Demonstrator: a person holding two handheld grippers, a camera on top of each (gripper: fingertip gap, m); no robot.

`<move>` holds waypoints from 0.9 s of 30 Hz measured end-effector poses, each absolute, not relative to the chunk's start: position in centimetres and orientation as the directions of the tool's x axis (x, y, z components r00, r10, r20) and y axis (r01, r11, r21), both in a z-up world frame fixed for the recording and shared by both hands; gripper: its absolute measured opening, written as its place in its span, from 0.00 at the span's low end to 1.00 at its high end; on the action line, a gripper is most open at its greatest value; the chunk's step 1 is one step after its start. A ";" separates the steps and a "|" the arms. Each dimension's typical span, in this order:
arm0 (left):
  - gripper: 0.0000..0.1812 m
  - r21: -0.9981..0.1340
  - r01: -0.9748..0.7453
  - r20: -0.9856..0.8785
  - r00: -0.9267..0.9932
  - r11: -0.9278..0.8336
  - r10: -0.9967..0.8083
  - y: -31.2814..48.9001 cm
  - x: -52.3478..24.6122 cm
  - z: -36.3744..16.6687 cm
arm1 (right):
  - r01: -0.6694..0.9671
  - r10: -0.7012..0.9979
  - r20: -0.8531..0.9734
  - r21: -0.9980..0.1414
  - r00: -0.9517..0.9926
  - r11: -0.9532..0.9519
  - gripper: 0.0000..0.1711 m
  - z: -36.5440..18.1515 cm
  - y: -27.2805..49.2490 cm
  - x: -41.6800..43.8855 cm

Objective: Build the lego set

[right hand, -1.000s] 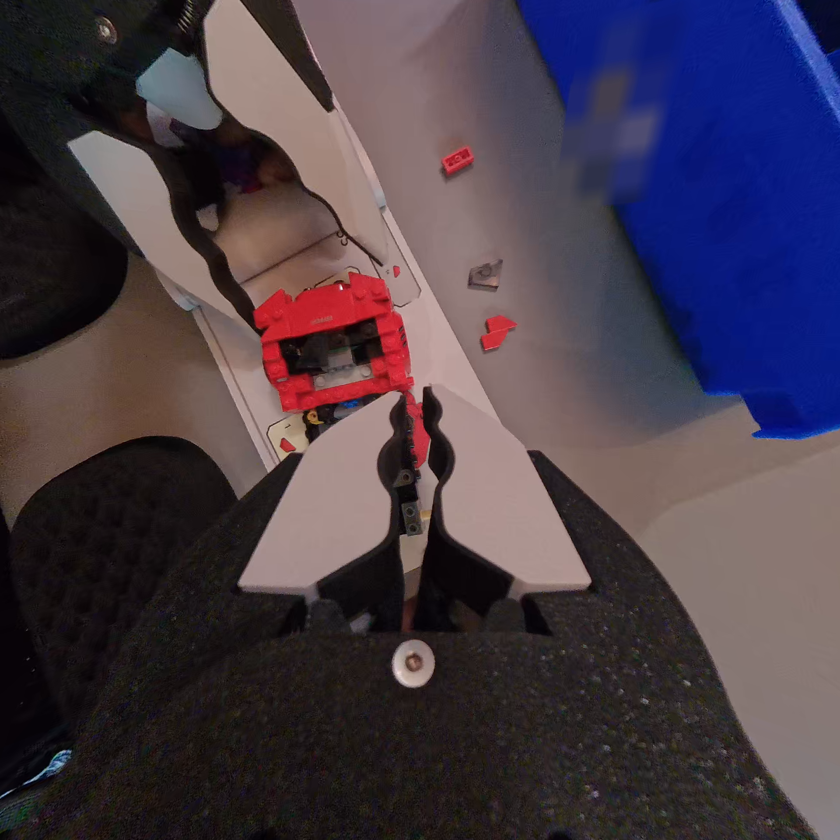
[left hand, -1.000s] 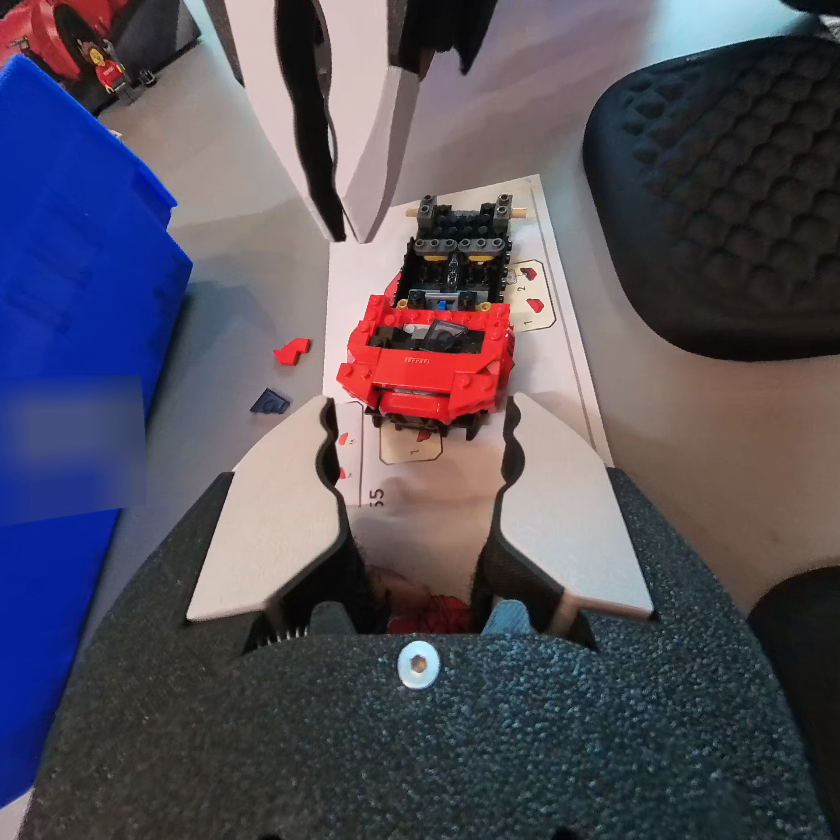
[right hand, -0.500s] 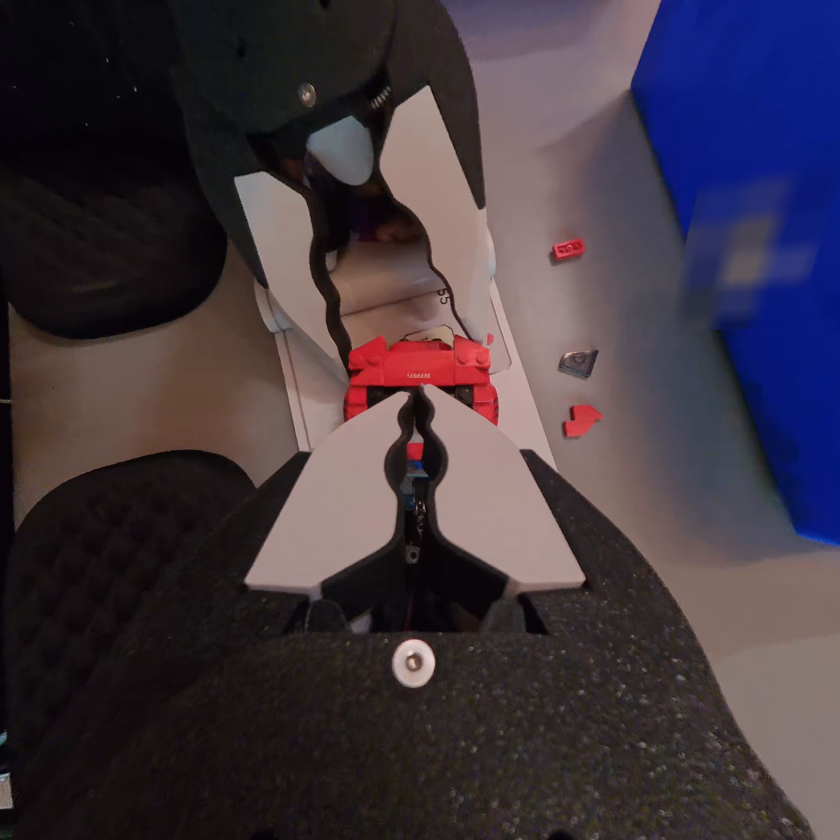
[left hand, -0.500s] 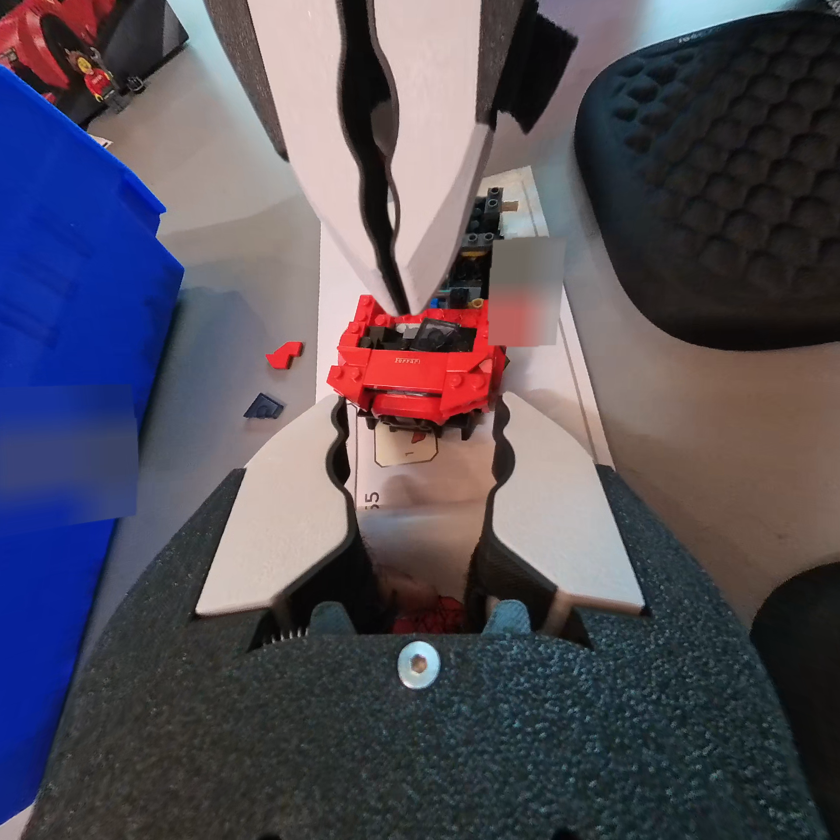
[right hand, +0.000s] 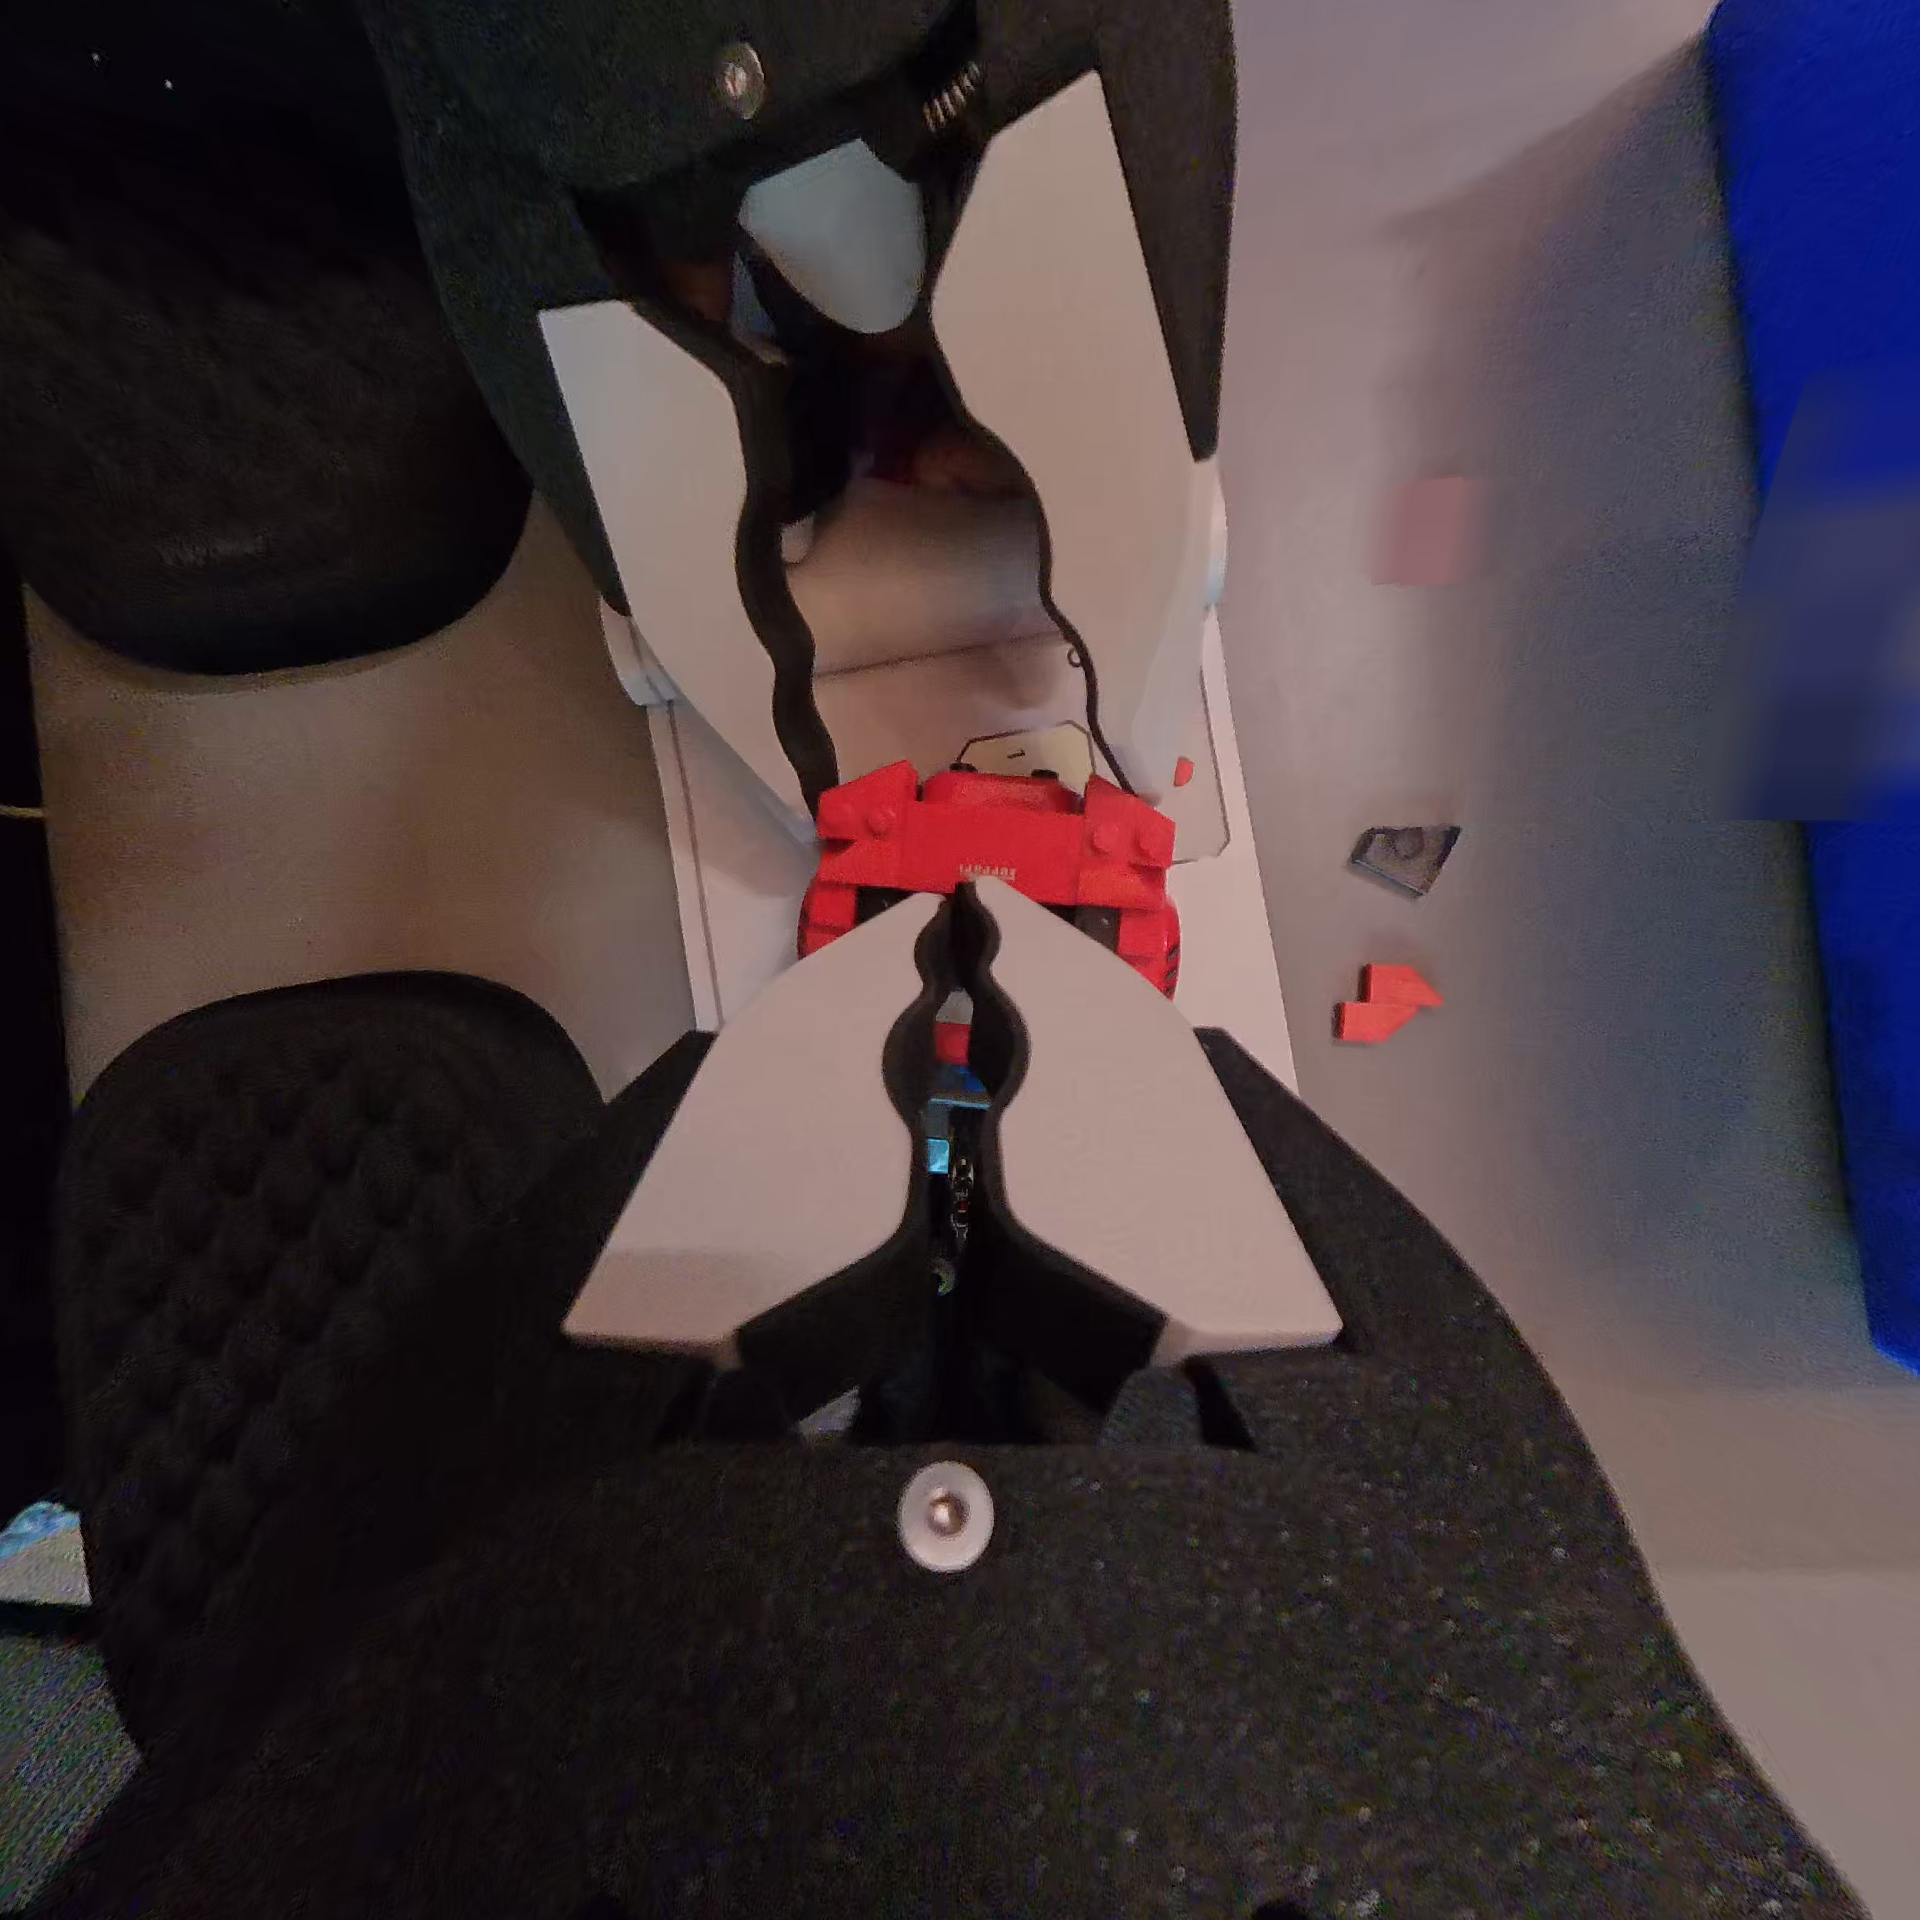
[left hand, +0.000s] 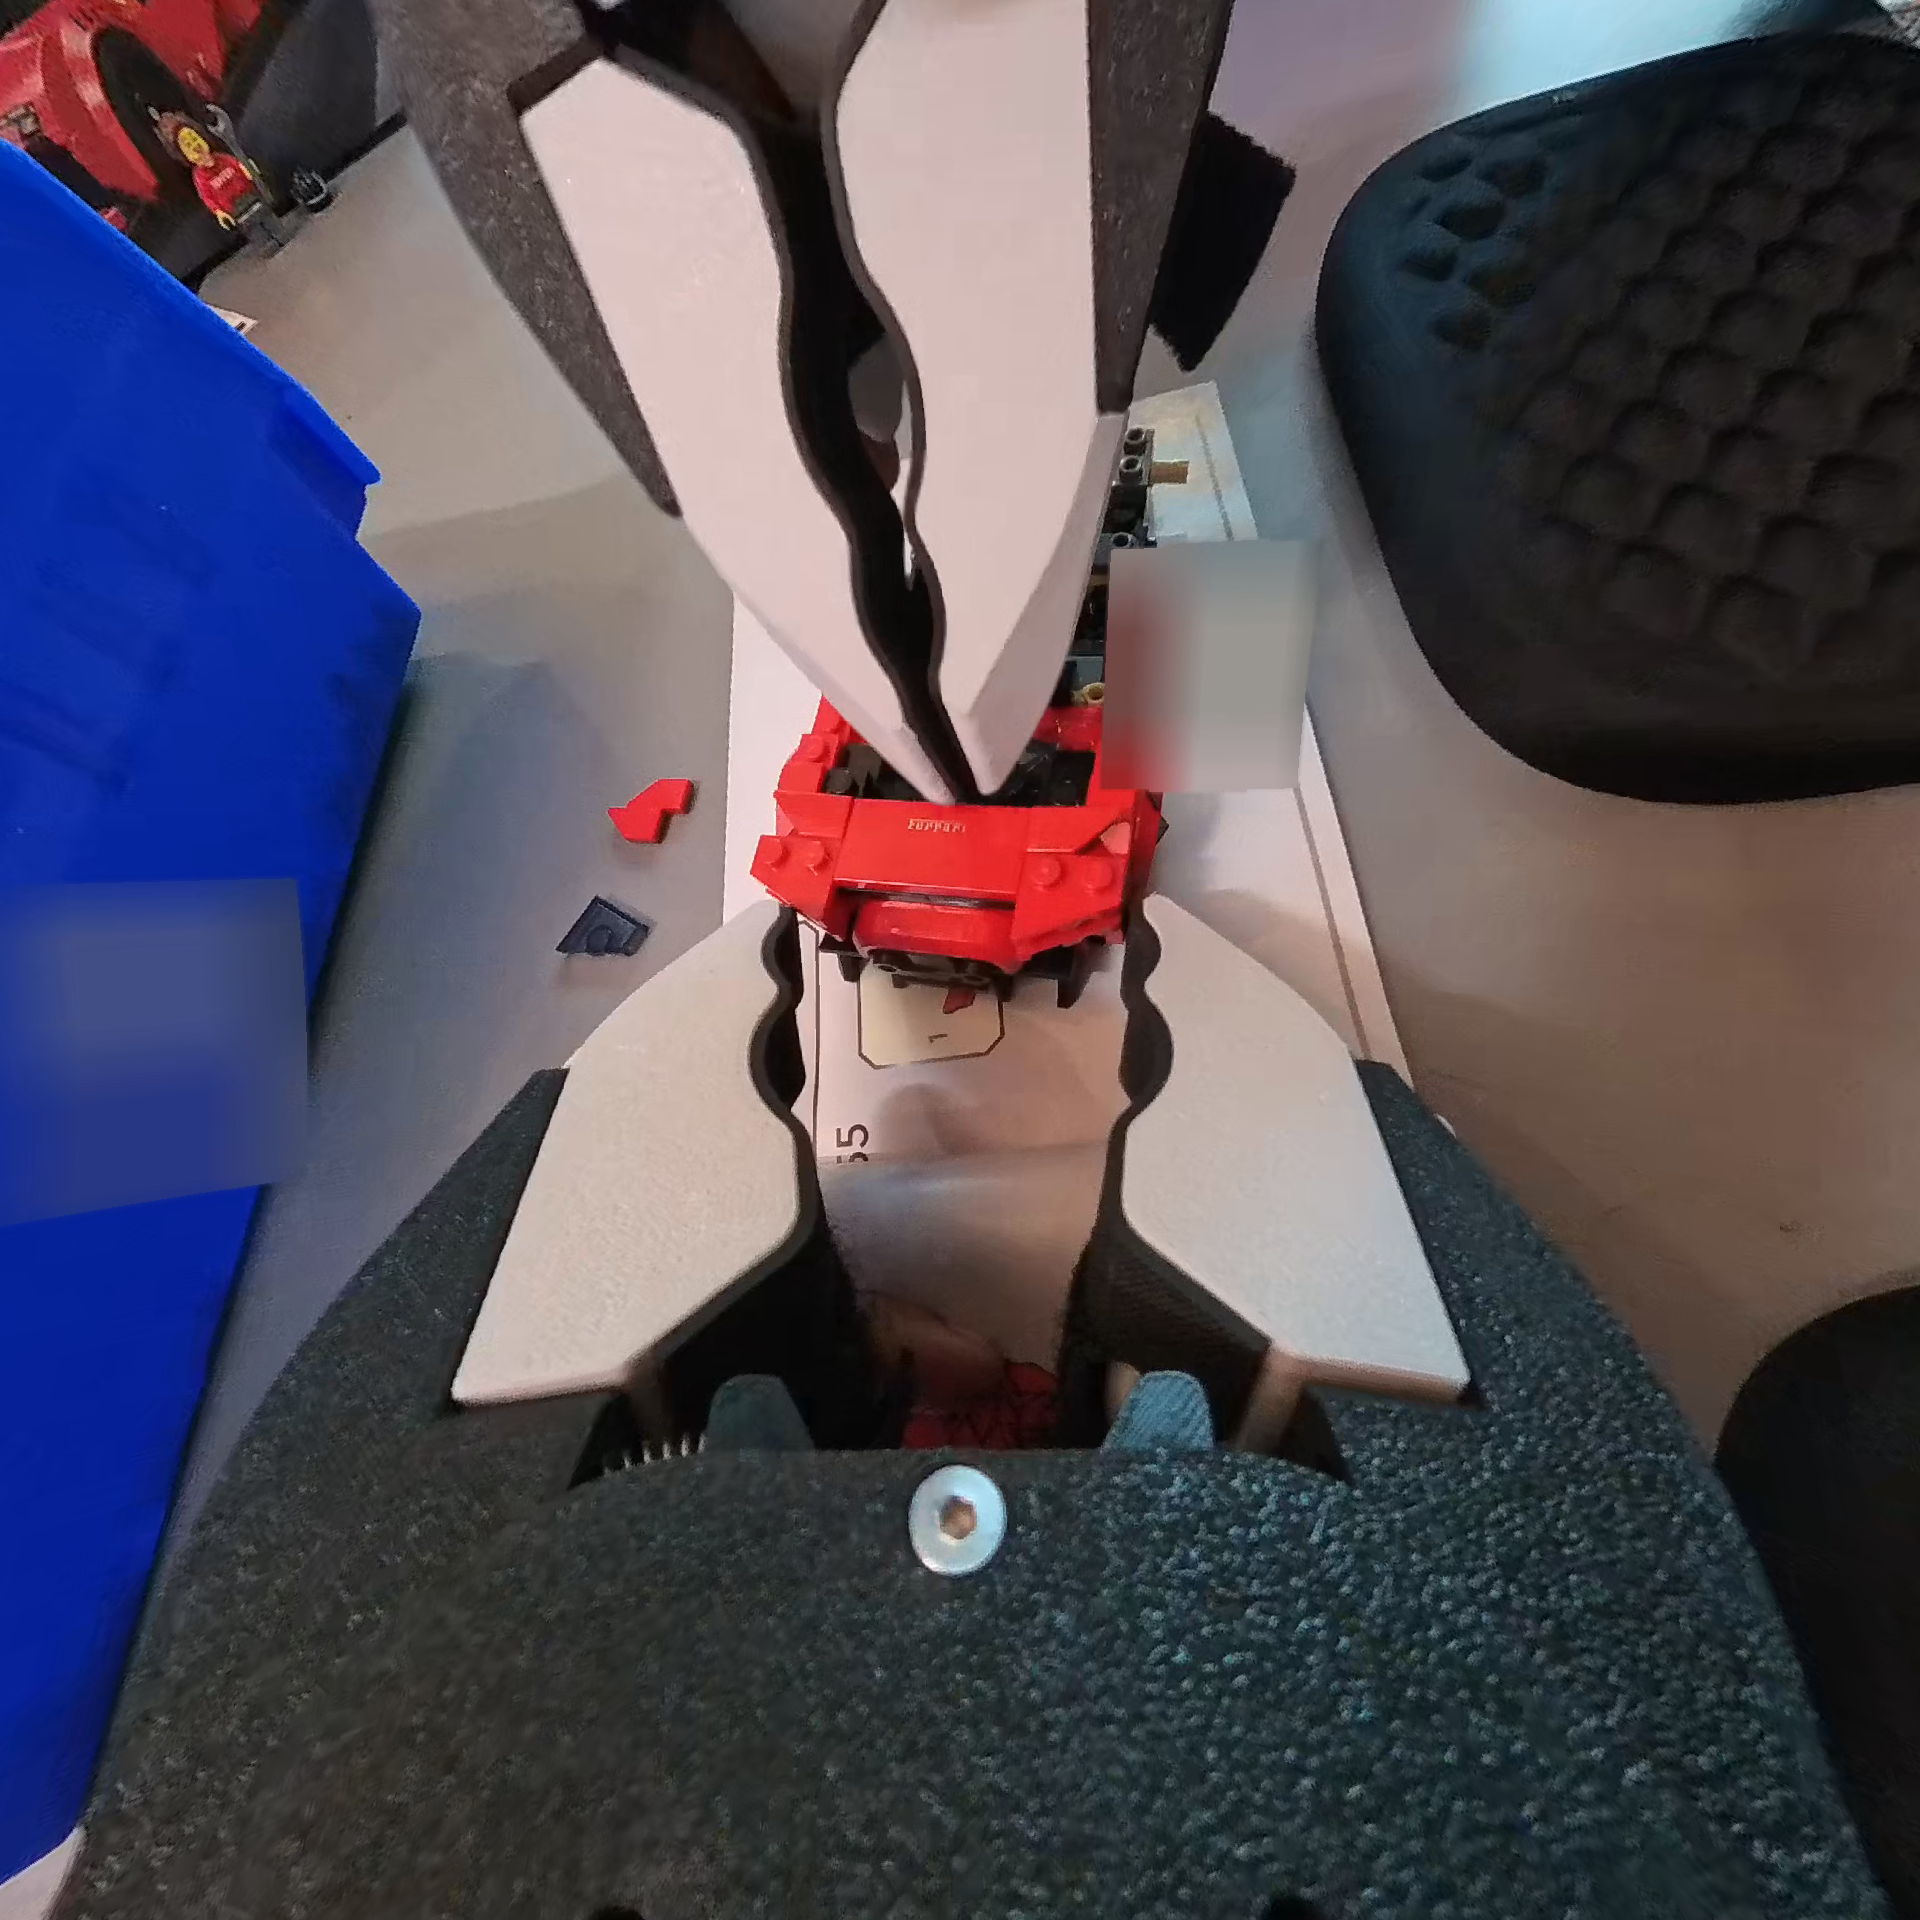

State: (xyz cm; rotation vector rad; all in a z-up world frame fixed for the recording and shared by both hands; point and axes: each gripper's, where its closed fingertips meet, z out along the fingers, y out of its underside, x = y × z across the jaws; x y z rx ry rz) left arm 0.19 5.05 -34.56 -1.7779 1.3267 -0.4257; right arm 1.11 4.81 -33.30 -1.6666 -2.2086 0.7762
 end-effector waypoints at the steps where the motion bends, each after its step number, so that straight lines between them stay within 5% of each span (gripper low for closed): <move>1: 0.33 -0.789 -0.611 -0.211 0.378 -0.071 -0.901 5.1 0.2 -34.6 | 0.811 0.944 -0.110 -0.549 -0.311 0.203 0.00 -33.3 4.8 1.1; 6: 0.32 -0.789 -0.610 -0.215 0.378 -0.068 -0.901 5.0 0.2 -34.6 | 0.809 0.943 -0.052 -0.531 -0.328 0.252 0.00 -33.2 5.2 1.3; 10: 0.32 -0.789 -0.612 -0.219 0.377 -0.064 -0.900 5.0 0.2 -34.6 | 0.745 0.977 -0.136 -0.667 -0.164 0.032 0.17 -31.8 5.3 2.1; 16: 0.32 -0.787 -0.614 -0.224 0.376 -0.061 -0.899 5.0 0.2 -34.6 | 0.677 0.998 -0.070 -0.735 0.001 -0.052 0.12 -33.3 5.0 2.8; 27: 0.32 -0.787 -0.614 -0.224 0.375 -0.060 -0.900 5.0 0.2 -34.6 | 0.656 1.000 -0.023 -0.755 0.001 -0.018 0.00 -33.7 5.5 2.5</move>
